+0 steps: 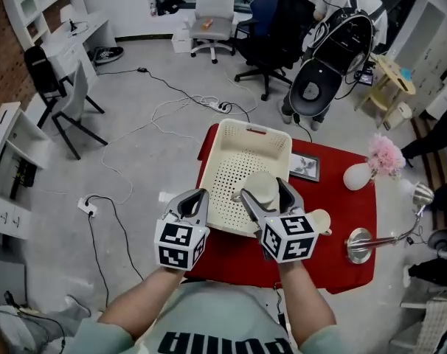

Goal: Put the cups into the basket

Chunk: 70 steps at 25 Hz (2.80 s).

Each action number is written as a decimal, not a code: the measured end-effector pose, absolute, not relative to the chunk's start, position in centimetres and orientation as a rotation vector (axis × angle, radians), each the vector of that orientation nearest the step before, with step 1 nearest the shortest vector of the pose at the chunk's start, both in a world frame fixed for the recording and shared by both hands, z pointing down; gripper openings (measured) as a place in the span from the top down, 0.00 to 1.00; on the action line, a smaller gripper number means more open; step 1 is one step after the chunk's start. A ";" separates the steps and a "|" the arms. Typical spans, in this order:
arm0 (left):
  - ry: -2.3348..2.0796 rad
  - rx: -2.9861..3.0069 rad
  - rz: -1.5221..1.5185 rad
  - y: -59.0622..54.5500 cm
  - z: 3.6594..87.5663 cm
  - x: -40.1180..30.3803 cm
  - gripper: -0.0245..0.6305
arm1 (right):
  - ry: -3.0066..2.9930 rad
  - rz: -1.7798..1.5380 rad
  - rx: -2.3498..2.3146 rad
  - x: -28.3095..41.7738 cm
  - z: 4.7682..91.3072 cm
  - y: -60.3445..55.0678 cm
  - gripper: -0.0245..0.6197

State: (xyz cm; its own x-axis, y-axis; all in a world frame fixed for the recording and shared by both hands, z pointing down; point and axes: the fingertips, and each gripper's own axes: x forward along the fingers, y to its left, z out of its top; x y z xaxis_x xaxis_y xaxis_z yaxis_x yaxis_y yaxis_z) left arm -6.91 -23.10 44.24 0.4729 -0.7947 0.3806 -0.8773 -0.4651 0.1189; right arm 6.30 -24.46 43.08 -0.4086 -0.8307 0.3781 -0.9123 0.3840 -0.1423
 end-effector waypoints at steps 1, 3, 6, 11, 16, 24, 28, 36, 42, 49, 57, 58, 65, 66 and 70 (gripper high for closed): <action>-1.429 2.423 0.402 -23.6 44.3 -7.2 0.96 | -2.396 0.483 1.539 6.1 43.3 -25.3 0.37; -1.438 2.414 0.420 -24.5 44.5 -7.7 0.96 | -2.384 0.486 1.529 5.6 43.9 -26.7 0.37; -1.445 2.398 0.441 -25.8 45.2 -8.6 0.96 | -2.366 0.492 1.516 4.6 45.1 -28.7 0.37; -1.449 2.370 0.478 -28.2 46.4 -9.8 0.96 | -2.321 0.516 1.496 3.7 47.8 -31.7 0.37; -1.432 2.348 0.510 -29.7 47.7 -10.3 0.96 | -2.267 0.570 1.503 3.9 51.0 -33.8 0.37; -1.388 2.352 0.538 -31.5 48.4 -9.7 0.96 | -2.182 0.638 1.531 5.0 55.5 -36.4 0.37; -1.367 2.357 0.539 -31.8 48.7 -9.3 0.96 | -2.159 0.669 1.546 5.3 57.1 -36.9 0.37; -1.341 2.367 0.532 -31.6 48.6 -9.0 0.96 | -2.149 0.680 1.565 5.1 59.0 -36.9 0.37; -1.332 2.370 0.527 -31.3 48.8 -8.9 0.96 | -2.141 0.666 1.545 4.9 59.8 -36.4 0.37; -1.319 2.379 0.518 -30.5 48.6 -8.7 0.96 | -2.115 0.632 1.508 5.0 59.6 -35.7 0.37; -1.316 2.410 0.485 -29.6 47.2 -7.7 0.96 | -2.177 0.527 1.514 4.9 55.7 -35.2 0.37; -1.316 2.416 0.481 -29.4 47.1 -7.5 0.96 | -2.192 0.509 1.519 4.9 55.0 -35.1 0.37; -1.294 2.468 0.453 -28.7 45.9 -6.3 0.96 | -2.286 0.398 1.547 4.0 48.9 -34.3 0.37; -1.288 2.477 0.449 -28.5 45.6 -6.0 0.96 | -2.293 0.382 1.553 4.1 48.0 -34.0 0.37; -1.264 2.511 0.432 -27.6 44.7 -4.8 0.96 | -2.321 0.337 1.582 4.5 44.9 -32.6 0.38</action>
State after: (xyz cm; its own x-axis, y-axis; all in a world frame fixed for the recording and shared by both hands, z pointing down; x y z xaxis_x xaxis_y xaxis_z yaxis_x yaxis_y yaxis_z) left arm -4.84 -27.62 44.74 0.5686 -0.7229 0.3925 -0.8119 -0.5700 0.1263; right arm 4.55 -32.62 44.92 -0.3413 -0.8589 0.3819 -0.9320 0.3619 -0.0189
